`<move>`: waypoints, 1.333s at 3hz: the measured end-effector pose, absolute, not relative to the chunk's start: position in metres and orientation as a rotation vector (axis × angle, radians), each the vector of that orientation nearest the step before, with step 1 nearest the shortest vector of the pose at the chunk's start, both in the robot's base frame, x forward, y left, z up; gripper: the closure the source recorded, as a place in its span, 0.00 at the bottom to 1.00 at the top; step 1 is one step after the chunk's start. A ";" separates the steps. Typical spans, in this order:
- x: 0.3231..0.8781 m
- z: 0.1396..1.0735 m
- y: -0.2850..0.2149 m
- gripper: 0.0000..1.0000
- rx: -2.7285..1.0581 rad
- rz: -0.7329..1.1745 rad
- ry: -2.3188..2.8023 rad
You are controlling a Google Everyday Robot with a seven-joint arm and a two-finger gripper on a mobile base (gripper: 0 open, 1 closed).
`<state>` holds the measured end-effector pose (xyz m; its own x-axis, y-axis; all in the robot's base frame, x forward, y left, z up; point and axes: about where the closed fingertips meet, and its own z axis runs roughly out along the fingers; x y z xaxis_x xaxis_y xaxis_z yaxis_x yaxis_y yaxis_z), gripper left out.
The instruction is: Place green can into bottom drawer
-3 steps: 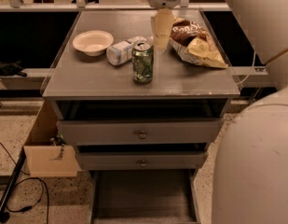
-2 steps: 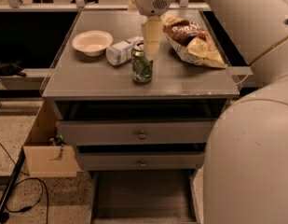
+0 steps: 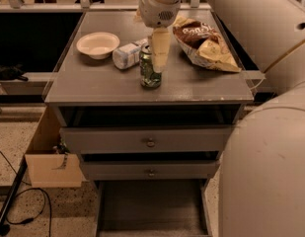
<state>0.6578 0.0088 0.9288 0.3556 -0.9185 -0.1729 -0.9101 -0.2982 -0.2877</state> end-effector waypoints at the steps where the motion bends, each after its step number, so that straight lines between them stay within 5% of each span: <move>1: 0.661 0.921 0.007 0.00 -2.299 -0.032 1.621; 3: 0.672 0.900 0.000 0.00 -2.312 -0.021 1.660; 4: 0.672 0.900 0.000 0.19 -2.312 -0.021 1.660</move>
Offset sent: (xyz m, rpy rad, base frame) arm 0.0116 -0.0128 -0.0213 -0.0486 0.0447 -0.0083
